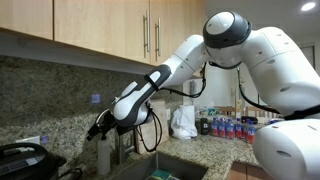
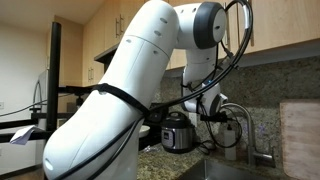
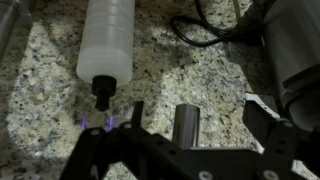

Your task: Push the faucet to the left

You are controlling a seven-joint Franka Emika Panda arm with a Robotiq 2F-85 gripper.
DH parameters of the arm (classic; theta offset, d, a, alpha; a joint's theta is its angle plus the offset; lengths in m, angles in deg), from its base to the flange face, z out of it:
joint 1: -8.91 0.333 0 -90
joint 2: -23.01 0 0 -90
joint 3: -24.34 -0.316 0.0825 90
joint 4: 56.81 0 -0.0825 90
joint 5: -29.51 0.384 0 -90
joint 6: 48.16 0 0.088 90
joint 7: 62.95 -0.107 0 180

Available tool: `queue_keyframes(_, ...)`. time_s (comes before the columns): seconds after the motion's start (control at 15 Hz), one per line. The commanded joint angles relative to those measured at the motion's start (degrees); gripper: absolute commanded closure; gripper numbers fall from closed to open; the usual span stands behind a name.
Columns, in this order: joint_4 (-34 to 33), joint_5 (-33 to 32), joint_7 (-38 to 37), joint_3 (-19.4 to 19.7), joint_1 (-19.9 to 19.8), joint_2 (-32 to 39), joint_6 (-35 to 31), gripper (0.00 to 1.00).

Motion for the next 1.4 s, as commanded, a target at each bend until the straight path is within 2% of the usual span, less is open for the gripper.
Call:
queue_keyframes(0.0, 7.75, 2.08, -3.35, 0.23, -1.55, 8.15, -4.92, 0.0)
queue_keyframes(0.2, 11.34, 3.48, -4.91, 0.2, -2.6, 12.16, -6.8, 0.0)
queue_keyframes(0.47, 16.42, 7.56, -8.21, 1.41, -3.17, 19.36, -4.93, 0.0)
queue_keyframes(1.07, 25.66, 10.04, -7.48, 5.61, -6.43, 27.36, -1.51, 0.0)
queue_keyframes(1.13, 26.94, 9.61, -8.4, -4.76, -17.17, 28.97, -0.68, 0.0)
queue_keyframes(1.2, 27.54, 9.44, -8.3, -6.82, -19.77, 29.71, 0.05, 0.0)
queue_keyframes(1.27, 28.01, 9.37, -8.22, -11.32, -24.67, 30.23, 0.54, 0.0)
queue_keyframes(1.33, 28.7, 10.34, -6.5, -3.62, -17.33, 31.29, 2.17, 0.0)
